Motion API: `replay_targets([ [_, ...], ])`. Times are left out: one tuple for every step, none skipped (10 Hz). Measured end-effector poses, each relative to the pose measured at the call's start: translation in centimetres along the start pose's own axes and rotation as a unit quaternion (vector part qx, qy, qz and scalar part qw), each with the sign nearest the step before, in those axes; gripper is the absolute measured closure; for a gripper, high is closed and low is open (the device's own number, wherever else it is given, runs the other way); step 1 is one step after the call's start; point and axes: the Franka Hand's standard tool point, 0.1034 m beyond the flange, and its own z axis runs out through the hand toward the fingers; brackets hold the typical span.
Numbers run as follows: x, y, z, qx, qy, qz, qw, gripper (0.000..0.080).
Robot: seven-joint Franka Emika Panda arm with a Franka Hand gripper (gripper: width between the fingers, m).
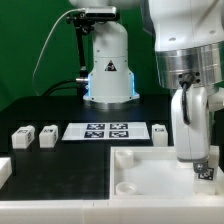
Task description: Assemble one leg
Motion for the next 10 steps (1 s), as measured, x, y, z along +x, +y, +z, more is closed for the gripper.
replay_targets([
  [0.0,0.0,0.0,0.002,0.004,0.025,1.0,0.0507],
  [0.0,0.0,0.0,0.002,0.004,0.015,1.0,0.0505],
  [0.0,0.1,0.1,0.001,0.004,0.013,1.0,0.0505],
  [-0.1,0.1,0.1,0.001,0.004,0.011,1.0,0.0349],
  [-0.2,0.2,0.1,0.001,0.004,0.008,1.0,0.0224],
  [-0.8,0.4,-0.5,0.003,0.001,-0.004,1.0,0.0224],
  [-1.5,0.8,-2.0,0.008,-0.005,-0.014,1.0,0.0164],
  [-2.0,1.1,-3.2,0.006,-0.009,-0.025,1.0,0.0154],
  [-2.2,1.2,-3.7,0.004,-0.01,-0.027,1.0,0.0154],
  [-2.1,1.2,-3.5,0.003,-0.009,-0.027,1.0,0.0151],
])
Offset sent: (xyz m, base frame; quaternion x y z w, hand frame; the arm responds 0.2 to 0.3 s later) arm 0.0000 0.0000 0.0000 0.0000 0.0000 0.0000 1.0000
